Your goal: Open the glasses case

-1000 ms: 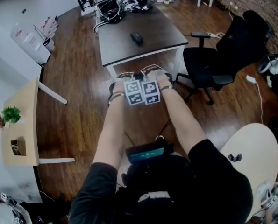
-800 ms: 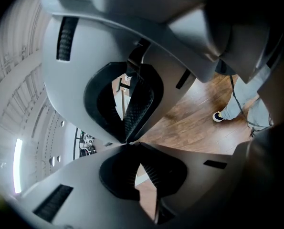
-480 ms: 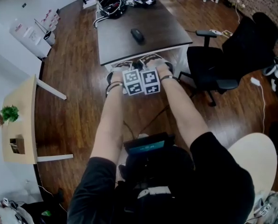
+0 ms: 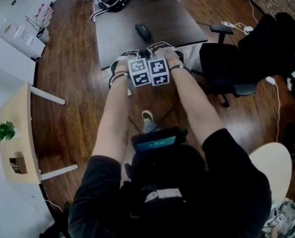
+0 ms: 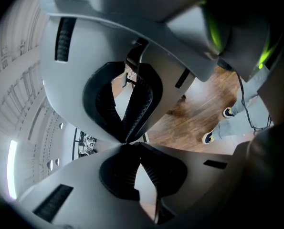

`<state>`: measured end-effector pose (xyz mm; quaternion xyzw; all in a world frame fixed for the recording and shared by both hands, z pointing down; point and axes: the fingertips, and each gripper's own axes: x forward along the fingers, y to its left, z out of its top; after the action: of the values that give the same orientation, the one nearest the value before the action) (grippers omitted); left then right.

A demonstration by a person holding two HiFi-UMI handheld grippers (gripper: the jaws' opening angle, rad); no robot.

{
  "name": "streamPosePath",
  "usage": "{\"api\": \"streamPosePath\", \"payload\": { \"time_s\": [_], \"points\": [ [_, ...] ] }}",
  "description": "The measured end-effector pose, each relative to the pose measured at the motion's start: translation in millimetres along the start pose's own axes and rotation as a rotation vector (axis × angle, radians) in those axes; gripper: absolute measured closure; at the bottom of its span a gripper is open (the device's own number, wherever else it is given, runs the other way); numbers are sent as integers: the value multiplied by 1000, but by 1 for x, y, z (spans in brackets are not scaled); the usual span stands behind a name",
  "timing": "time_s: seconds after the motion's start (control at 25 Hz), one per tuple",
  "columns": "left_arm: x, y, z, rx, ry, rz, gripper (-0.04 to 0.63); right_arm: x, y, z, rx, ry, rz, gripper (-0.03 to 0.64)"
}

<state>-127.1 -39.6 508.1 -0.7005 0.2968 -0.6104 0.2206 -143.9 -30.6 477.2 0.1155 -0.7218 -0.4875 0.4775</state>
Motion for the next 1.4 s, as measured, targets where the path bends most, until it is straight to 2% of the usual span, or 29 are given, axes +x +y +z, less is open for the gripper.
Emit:
{"api": "streamPosePath", "payload": {
  "time_s": [0.16, 0.52, 0.88, 1.08, 1.24, 1.4],
  "points": [
    [40, 33, -15, 18, -11, -29, 594, 47, -24, -18, 24, 8, 18, 607],
    [101, 72, -40, 38, -57, -80, 594, 118, -49, -41, 13, 47, 80, 607],
    [123, 114, -64, 30, -105, -70, 594, 156, -87, -40, 16, 87, 79, 607],
    [132, 118, -62, 21, -148, -79, 594, 164, -89, -47, 26, 127, 93, 607],
    [133, 129, -67, 18, -130, -50, 594, 165, -89, -46, 68, 119, 90, 607],
    [137, 136, -66, 22, -128, -63, 594, 171, -90, -52, 79, 103, 104, 607]
  ]
}}
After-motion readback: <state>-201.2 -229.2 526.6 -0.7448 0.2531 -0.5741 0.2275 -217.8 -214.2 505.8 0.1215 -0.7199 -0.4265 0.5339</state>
